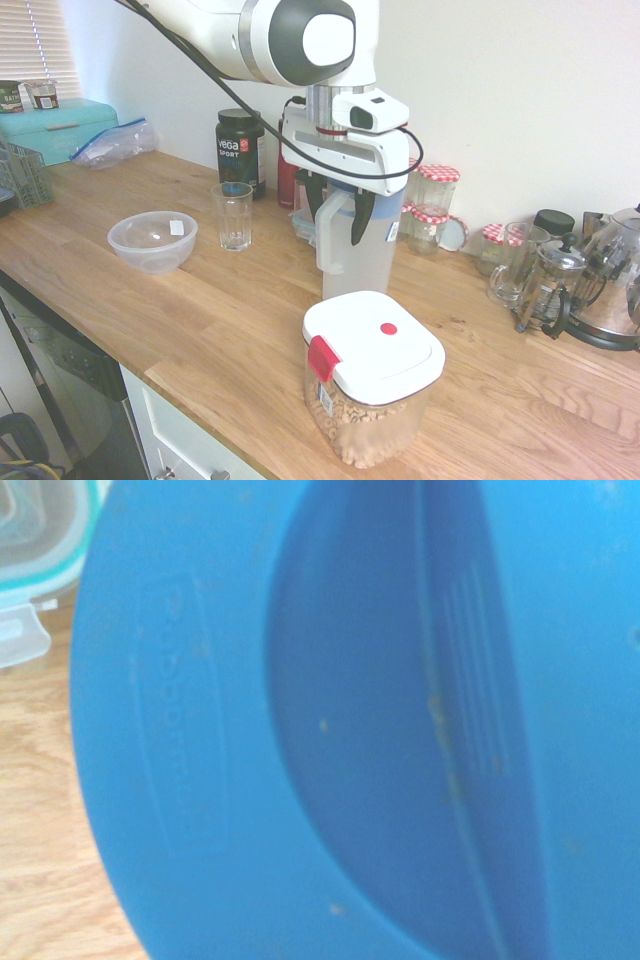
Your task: Pour me some water
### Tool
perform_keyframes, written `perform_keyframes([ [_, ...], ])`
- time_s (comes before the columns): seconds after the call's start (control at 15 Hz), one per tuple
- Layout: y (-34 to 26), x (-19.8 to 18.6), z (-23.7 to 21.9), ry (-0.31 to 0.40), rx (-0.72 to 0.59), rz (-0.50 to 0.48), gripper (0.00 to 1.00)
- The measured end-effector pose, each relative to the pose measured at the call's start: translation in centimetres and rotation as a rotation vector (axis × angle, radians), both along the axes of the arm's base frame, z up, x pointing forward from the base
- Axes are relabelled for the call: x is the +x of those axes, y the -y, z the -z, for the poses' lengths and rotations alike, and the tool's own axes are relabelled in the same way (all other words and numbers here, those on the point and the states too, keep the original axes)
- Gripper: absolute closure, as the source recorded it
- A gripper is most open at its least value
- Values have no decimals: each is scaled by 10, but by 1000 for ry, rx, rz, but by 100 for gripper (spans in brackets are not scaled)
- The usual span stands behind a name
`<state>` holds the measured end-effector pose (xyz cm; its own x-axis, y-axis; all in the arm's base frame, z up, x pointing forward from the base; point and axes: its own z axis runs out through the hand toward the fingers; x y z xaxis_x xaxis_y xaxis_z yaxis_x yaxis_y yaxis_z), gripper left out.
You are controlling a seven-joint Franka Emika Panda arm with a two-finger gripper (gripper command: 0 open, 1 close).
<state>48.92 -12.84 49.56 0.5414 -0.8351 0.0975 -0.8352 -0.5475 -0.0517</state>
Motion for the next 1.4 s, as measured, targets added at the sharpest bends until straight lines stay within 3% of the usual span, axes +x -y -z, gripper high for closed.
perform_keyframes([
  [1.0, 6, -2, 1, -8, 12, -23, 100],
  [1.2, 12, -8, -3, -7, 7, -82, 100],
  [1.4, 16, -28, -38, 35, -13, -191, 100],
])
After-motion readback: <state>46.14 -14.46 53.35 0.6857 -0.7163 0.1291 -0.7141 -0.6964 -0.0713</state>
